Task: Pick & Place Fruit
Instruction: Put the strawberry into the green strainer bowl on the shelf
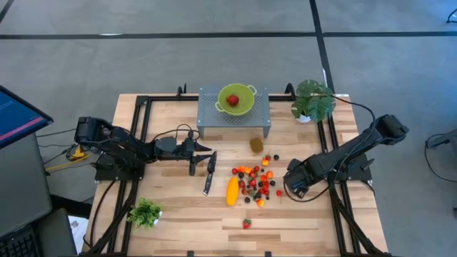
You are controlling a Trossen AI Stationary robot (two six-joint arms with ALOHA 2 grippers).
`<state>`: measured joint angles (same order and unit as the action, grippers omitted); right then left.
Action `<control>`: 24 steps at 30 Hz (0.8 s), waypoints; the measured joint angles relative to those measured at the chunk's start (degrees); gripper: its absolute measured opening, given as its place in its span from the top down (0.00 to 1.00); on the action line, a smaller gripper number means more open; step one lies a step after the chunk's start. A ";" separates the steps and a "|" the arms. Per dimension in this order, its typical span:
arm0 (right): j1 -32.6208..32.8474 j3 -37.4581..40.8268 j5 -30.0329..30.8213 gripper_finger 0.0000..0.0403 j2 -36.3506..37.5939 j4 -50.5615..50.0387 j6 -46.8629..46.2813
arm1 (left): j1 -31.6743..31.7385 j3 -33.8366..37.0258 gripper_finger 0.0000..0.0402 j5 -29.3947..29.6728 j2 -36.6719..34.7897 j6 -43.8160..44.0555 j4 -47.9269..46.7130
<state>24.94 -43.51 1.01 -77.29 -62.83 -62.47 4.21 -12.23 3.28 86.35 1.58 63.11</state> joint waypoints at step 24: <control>-1.02 12.92 -1.44 0.34 4.91 15.37 -5.27 | 0.00 0.00 0.74 0.14 0.00 0.00 0.39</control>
<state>23.92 -30.59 -0.43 -72.38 -47.46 -67.75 4.21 -12.23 3.42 86.35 1.58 63.51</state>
